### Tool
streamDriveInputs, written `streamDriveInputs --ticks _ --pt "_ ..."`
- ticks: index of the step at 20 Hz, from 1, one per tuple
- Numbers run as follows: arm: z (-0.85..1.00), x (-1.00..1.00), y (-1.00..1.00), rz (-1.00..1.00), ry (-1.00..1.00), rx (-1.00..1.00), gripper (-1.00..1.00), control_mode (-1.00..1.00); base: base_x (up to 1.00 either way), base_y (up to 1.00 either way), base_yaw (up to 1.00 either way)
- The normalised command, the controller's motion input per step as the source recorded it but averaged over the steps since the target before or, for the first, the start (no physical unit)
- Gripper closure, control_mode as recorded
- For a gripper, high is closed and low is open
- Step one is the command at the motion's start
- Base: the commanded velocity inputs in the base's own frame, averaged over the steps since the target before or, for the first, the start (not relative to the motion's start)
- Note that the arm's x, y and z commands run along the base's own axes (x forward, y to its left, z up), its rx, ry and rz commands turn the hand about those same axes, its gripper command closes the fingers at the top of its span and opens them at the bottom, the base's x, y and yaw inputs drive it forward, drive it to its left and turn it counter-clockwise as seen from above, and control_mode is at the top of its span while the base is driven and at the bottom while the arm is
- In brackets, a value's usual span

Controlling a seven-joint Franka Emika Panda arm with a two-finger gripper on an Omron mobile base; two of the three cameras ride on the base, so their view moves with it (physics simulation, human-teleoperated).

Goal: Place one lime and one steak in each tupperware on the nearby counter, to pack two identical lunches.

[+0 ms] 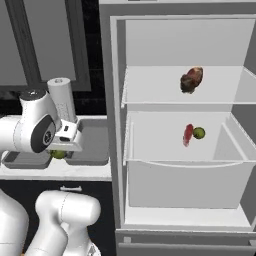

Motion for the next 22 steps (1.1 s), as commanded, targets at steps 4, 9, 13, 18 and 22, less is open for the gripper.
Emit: streamDriveInputs --ticks 4,9,13,18,22 --pt "0.0 0.0 0.0 0.0 0.0 0.0 1.0 1.0 0.63 0.56 -0.03" --pt "-0.03 0.13 0.04 -0.01 0.01 0.0 1.0 -1.0 0.52 0.02 -0.01" --pt "-0.21 0.73 0.3 -0.01 0.06 0.0 1.0 -1.0 0.0 0.0 0.0" --pt "-0.28 0.95 0.23 -0.01 0.05 -0.02 1.0 -1.0 0.0 0.0 0.0" --pt "-0.19 1.0 0.0 -0.04 0.19 0.0 1.0 -1.0 0.0 0.0 0.0"
